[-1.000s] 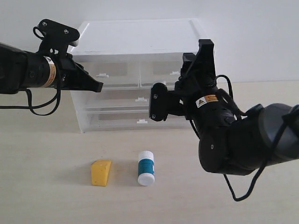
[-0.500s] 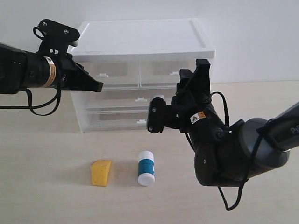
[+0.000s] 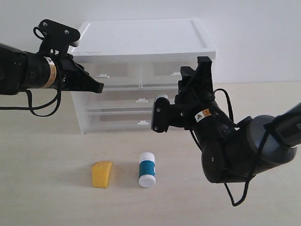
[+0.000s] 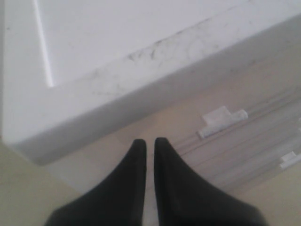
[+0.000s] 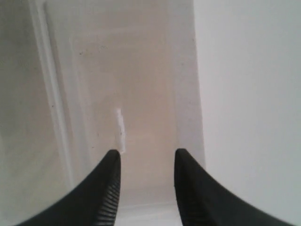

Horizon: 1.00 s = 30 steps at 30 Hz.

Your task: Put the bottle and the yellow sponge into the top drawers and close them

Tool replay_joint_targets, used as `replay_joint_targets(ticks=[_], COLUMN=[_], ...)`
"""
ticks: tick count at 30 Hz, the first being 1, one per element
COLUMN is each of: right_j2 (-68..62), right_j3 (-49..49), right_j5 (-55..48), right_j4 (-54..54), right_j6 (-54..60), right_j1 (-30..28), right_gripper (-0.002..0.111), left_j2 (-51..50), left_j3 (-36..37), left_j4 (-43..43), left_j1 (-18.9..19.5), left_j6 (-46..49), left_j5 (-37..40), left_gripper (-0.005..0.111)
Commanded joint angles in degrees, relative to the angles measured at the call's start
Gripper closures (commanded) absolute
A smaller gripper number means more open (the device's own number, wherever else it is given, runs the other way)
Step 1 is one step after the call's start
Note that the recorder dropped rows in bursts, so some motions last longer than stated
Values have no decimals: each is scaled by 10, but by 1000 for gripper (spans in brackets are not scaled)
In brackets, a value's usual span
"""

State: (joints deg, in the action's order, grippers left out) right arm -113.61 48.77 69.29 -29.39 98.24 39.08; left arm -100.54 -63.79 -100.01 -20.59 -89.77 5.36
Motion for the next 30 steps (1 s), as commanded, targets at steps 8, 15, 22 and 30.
replay_joint_targets(ticks=[8, 15, 22, 30], right_j2=[-3, -3, -11, -42], right_j3=[20, 28, 28, 28], right_j5=[7, 7, -19, 7], right_j4=[0, 8, 13, 26], right_j6=[-19, -18, -17, -16], right_j1=[-9, -14, -21, -21], right_gripper=[74, 74, 74, 74], left_j2=[2, 2, 2, 2], left_j3=[-5, -5, -5, -5], left_j4=[1, 1, 1, 1], left_j1=[1, 1, 1, 1], left_j6=[0, 0, 0, 0], left_j5=[6, 6, 4, 4], left_gripper=[103, 103, 103, 103])
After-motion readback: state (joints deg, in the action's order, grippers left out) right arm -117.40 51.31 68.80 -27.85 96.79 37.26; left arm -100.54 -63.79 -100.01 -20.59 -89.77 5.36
